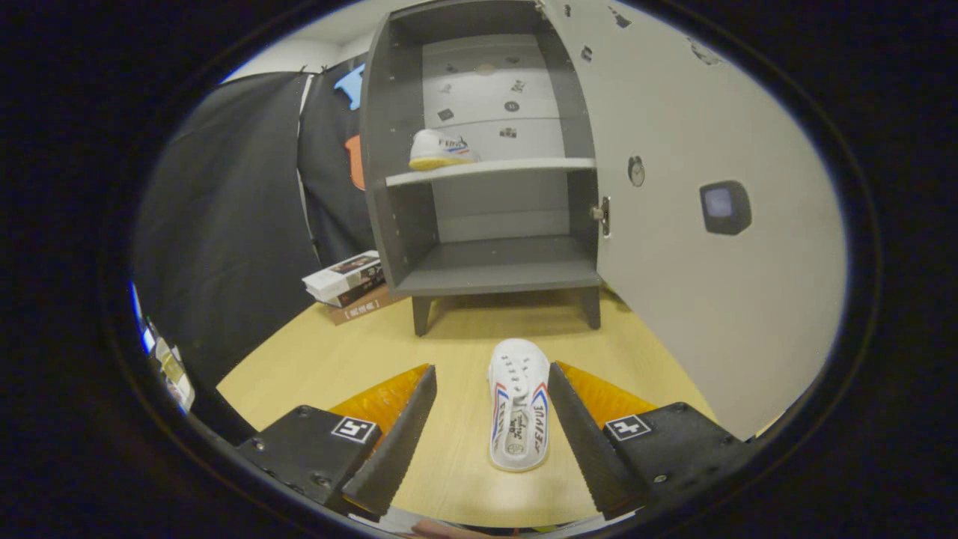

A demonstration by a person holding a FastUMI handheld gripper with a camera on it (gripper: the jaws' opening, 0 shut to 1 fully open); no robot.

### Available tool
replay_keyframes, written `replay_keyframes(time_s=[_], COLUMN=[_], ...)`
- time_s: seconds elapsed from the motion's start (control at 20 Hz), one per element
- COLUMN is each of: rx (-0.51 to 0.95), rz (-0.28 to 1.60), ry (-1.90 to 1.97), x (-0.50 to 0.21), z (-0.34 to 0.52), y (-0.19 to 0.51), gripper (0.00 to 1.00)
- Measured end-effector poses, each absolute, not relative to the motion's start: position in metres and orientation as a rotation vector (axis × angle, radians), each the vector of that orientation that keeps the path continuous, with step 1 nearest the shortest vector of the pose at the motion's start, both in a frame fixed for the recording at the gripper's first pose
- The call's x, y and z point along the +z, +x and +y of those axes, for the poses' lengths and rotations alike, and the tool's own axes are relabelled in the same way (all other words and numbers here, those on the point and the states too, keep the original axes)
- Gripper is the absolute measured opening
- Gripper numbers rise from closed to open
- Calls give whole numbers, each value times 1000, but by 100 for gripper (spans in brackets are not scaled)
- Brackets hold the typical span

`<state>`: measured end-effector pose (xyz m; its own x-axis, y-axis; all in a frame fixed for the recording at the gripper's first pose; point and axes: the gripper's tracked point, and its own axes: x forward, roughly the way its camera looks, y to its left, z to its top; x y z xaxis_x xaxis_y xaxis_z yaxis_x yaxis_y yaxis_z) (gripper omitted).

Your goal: Open the shoe cabinet door, grab the shoes and put them into the shoe cabinet, then close the shoe cabinet door.

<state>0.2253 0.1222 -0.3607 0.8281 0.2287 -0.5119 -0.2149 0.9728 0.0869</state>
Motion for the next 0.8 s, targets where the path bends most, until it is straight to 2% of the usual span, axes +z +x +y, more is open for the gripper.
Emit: replay_keyframes(time_s=[0.3, 0.5, 0.6, 0.7, 0.8], rx=[181, 164, 161, 117, 77], rz=[712, 752, 758, 759, 744], ry=[97, 142, 164, 187, 214], x=[-422, -441, -449, -462, -472], z=[125, 129, 134, 130, 124], y=[238, 247, 252, 261, 276], gripper=[95, 89, 80, 66, 44])
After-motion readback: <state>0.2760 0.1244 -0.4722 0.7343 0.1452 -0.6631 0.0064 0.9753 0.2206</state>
